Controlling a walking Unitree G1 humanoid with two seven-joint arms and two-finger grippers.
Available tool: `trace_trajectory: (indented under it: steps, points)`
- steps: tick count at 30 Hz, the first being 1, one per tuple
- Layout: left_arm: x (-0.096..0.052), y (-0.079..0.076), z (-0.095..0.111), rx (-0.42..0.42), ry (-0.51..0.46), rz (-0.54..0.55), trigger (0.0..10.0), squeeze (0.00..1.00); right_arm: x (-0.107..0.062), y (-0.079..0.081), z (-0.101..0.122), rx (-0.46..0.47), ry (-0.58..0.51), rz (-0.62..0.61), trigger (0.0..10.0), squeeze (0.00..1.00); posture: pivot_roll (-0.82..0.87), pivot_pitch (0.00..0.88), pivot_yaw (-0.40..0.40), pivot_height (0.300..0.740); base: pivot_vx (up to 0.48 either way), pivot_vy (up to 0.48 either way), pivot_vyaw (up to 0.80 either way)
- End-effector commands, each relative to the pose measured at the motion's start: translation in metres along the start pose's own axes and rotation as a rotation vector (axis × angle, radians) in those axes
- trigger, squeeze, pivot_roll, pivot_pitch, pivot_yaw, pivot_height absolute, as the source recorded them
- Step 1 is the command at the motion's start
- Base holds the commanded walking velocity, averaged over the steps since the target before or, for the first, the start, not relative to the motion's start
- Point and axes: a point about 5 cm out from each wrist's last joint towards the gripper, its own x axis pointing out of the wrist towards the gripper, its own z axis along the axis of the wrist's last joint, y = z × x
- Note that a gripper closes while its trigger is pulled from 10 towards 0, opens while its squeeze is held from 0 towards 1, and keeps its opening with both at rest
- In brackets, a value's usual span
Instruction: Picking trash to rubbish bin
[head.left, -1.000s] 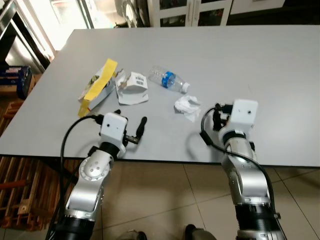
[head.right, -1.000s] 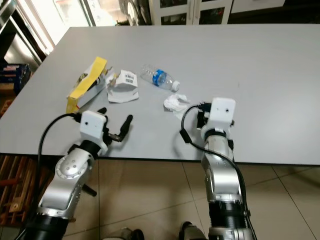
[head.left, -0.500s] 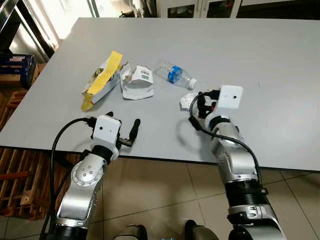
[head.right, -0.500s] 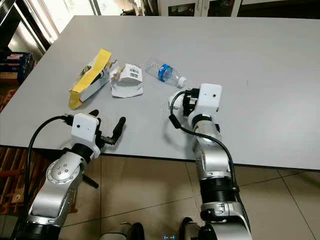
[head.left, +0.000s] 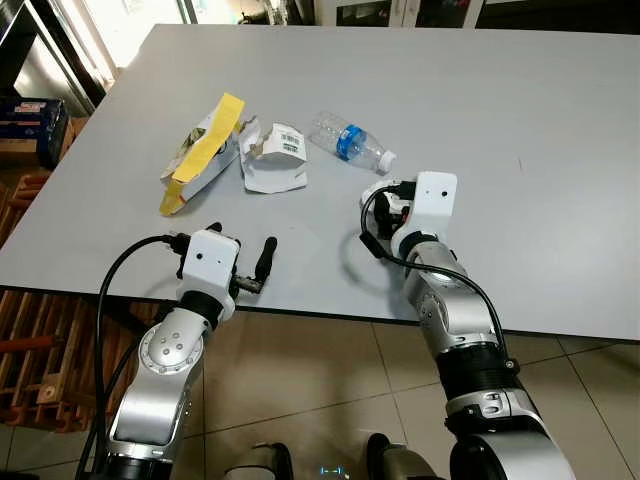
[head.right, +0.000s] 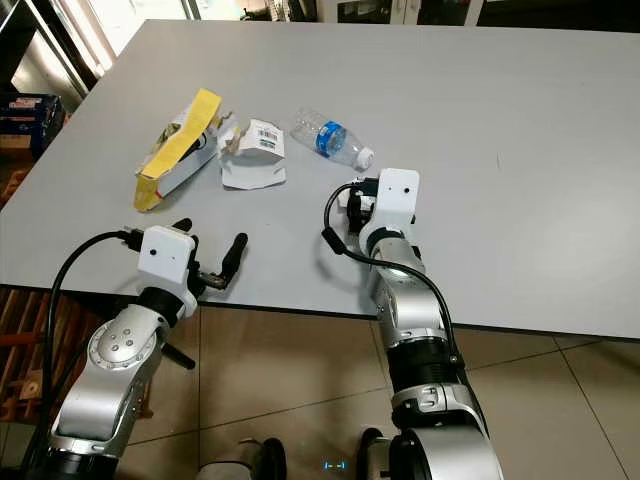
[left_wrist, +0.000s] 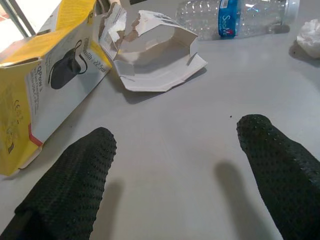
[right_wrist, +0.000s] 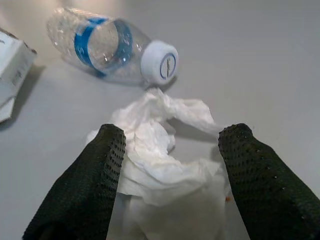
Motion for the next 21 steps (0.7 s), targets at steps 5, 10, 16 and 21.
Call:
trace_trajectory:
  steps: [5, 10, 16, 21]
  points:
    - [-0.005, 0.001, 0.002, 0.002, -0.004, 0.014, 10.0, 0.0, 0.004, 0.0, -0.016, 0.05, 0.109, 0.017, 10.0, 0.0, 0.18, 0.229, 0.047, 0.74, 0.0, 0.0, 0.0]
    - [-0.007, -0.002, 0.0, -0.001, 0.002, 0.009, 10.0, 0.0, 0.005, -0.001, -0.023, 0.076, 0.139, 0.044, 10.0, 0.0, 0.17, 0.235, 0.048, 0.74, 0.0, 0.0, 0.0]
    - [-0.007, -0.005, 0.0, -0.004, 0.005, 0.002, 10.0, 0.0, 0.005, -0.006, -0.034, 0.11, 0.167, 0.045, 3.6, 0.0, 0.17, 0.235, 0.047, 0.74, 0.0, 0.0, 0.0]
    - [-0.005, -0.004, 0.002, -0.004, 0.002, 0.004, 10.0, 0.0, 0.002, -0.002, -0.04, 0.14, 0.174, 0.078, 0.0, 0.0, 0.17, 0.236, 0.046, 0.74, 0.0, 0.0, 0.0]
